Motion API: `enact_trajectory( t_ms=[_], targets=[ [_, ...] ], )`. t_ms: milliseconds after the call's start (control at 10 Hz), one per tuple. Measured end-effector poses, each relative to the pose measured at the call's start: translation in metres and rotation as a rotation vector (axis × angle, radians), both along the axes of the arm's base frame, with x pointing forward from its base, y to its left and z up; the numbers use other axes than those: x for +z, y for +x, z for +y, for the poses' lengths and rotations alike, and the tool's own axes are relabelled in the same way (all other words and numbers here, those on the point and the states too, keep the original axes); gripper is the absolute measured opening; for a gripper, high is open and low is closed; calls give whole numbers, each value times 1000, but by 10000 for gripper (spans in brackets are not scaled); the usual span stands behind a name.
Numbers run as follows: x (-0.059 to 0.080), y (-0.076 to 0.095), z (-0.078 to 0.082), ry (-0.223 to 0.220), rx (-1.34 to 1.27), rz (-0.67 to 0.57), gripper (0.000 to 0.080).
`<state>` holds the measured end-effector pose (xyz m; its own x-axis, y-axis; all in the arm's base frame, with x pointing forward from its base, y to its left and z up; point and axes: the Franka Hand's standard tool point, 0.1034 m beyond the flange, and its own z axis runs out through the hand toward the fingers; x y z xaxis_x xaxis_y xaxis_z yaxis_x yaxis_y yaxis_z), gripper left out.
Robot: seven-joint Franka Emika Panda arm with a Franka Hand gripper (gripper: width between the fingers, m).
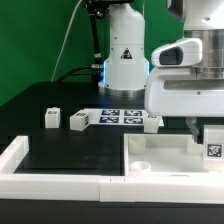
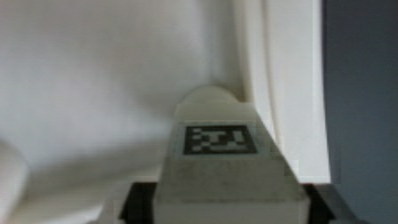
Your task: Assemble one leg
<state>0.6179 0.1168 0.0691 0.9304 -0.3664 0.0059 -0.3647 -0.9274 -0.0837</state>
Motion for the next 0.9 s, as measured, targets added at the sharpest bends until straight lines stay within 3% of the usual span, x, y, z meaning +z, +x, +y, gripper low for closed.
enact_trajectory(
  t_ms=[600,900],
  targets=[
    [-1,-1,2,56,-884,82,291],
    [-1,-1,3,56,-897,83,306]
  ],
)
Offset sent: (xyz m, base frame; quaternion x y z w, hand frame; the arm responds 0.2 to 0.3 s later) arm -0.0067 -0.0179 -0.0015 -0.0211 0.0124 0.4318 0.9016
